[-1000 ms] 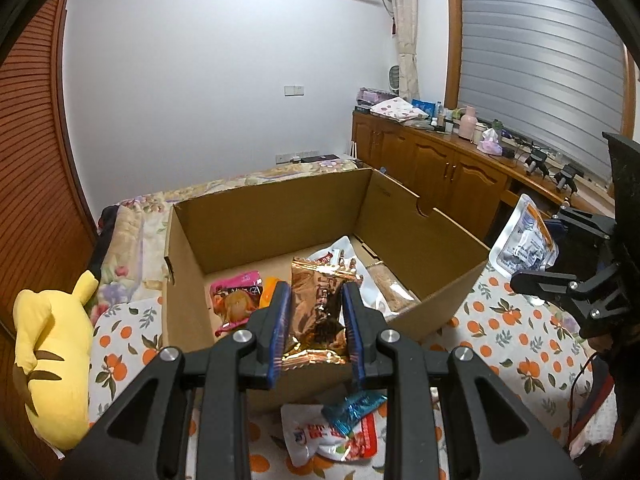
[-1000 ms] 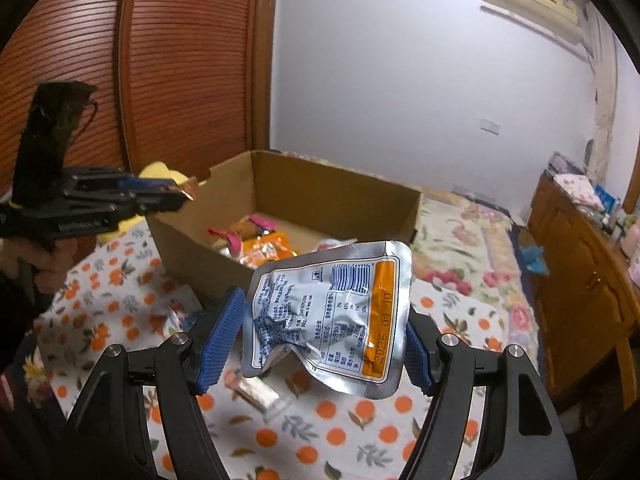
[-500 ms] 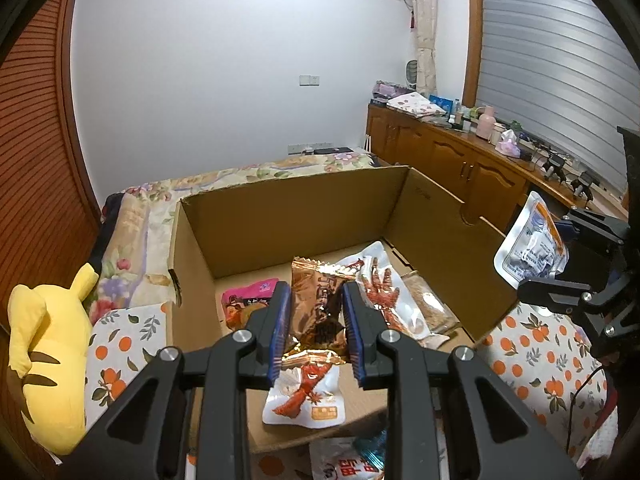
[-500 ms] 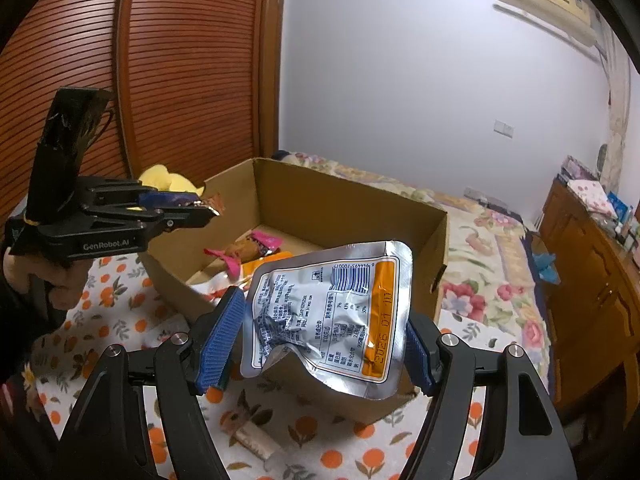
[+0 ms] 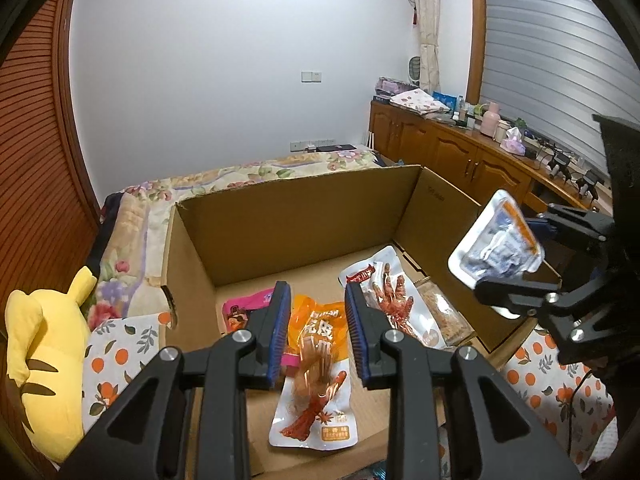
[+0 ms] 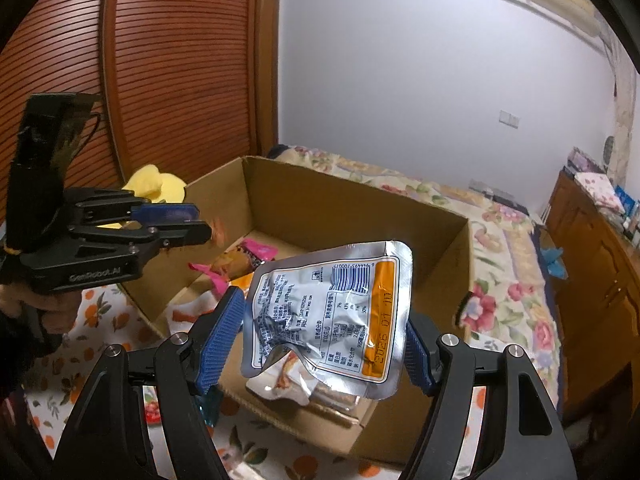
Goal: Organize snacks
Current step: 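Open both grippers to drop the two packs into the box, then move both grippers back toward the remaining snacks on the table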
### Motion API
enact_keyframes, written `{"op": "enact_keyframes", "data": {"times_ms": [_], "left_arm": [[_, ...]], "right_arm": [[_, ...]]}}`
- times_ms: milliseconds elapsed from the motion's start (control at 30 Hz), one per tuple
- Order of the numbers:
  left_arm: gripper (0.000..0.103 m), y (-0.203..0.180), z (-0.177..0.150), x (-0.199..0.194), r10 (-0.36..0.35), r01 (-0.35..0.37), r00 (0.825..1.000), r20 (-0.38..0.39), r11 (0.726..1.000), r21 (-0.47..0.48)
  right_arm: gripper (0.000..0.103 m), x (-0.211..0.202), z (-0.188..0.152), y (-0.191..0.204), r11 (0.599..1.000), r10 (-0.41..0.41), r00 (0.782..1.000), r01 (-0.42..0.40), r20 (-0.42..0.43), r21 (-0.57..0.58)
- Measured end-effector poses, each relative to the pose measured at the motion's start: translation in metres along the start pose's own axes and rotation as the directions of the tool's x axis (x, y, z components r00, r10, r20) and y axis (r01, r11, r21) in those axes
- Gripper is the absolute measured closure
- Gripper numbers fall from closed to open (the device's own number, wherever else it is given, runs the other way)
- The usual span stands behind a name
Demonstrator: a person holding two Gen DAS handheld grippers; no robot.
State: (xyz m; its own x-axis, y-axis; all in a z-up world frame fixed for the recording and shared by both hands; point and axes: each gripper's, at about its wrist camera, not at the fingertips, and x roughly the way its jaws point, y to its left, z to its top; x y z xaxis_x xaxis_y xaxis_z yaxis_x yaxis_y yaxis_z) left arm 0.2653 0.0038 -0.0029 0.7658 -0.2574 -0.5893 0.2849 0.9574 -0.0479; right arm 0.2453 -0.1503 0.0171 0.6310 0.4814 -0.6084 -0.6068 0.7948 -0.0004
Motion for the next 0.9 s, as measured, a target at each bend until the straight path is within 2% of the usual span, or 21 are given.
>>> {"op": "enact_keyframes", "data": {"times_ms": [367, 500, 633, 900], "left_arm": [[0.072, 0.007, -0.003, -0.005, 0.005, -0.005, 1.0, 0.006, 1.0, -0.011], [0.072, 0.006, -0.003, -0.01, 0.006, -0.006, 1.0, 0.008, 1.0, -0.011], [0.071, 0.004, -0.004, -0.018, 0.013, -0.013, 1.0, 0.016, 1.0, -0.004], [0.069, -0.001, -0.01, -0.036, 0.021, -0.021, 0.999, 0.027, 1.0, 0.002]], "right_arm": [[0.027, 0.02, 0.001, -0.005, 1.0, 0.013, 0.999, -0.013, -0.043, 0.017], [0.027, 0.024, 0.001, -0.008, 0.999, -0.016, 0.999, 0.017, -0.052, 0.034], [0.023, 0.021, 0.002, -0.009, 0.998, -0.02, 0.999, 0.023, -0.046, 0.053], [0.021, 0.009, 0.002, -0.01, 0.996, -0.023, 0.999, 0.026, -0.032, 0.082]]}}
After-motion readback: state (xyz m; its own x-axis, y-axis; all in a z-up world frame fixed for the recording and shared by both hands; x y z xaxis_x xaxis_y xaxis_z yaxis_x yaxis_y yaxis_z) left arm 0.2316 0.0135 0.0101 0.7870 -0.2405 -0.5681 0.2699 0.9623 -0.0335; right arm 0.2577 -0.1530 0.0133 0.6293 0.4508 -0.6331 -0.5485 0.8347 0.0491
